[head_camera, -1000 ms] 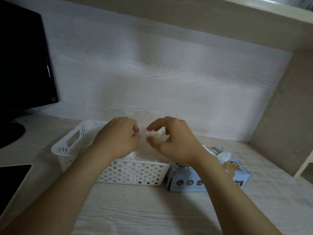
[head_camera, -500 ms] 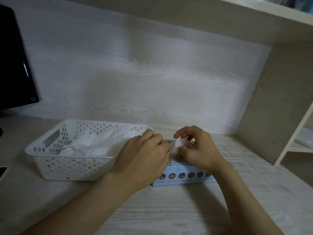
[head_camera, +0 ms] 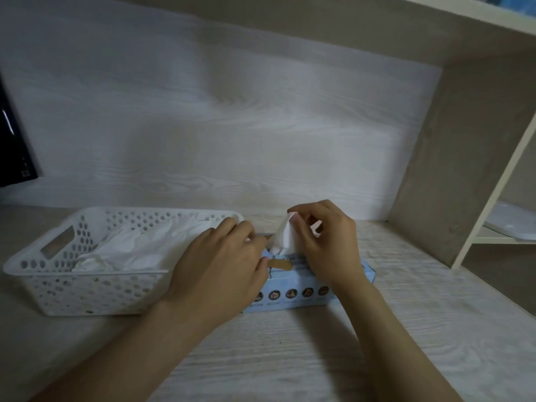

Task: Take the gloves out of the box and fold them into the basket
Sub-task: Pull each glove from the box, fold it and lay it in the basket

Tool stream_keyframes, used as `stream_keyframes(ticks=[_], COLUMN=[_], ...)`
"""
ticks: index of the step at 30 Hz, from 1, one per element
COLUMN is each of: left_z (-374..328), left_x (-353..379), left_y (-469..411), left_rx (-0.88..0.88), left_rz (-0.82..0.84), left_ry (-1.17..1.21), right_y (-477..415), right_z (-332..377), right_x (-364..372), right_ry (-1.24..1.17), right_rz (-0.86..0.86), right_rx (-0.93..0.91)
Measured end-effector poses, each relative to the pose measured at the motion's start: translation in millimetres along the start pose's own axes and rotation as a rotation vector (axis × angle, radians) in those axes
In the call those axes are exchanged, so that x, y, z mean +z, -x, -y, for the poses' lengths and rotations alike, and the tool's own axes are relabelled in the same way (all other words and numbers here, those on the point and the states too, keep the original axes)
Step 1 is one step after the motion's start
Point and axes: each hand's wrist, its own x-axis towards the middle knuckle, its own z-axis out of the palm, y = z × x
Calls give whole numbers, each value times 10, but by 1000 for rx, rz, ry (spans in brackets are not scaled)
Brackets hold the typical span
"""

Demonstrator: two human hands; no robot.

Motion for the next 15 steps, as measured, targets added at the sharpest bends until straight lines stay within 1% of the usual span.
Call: stream_keyframes(ticks=[3, 7, 11, 15], left_z=[-6, -25, -31, -27], left_x=[-16, -80, -97, -90], left_y=[0, -43, -71, -53], left_rx=[-60, 28, 52, 71], left_rz=[33, 114, 173, 178], left_ry=[22, -37, -100, -84], right_y=[5, 2, 1, 6], right_z=[49, 117, 190, 248], right_x=[6, -4, -13, -39], right_ry=[-48, -140, -182, -201], right_rz=[-91, -189, -231, -281], right_rx=[21, 25, 24, 57])
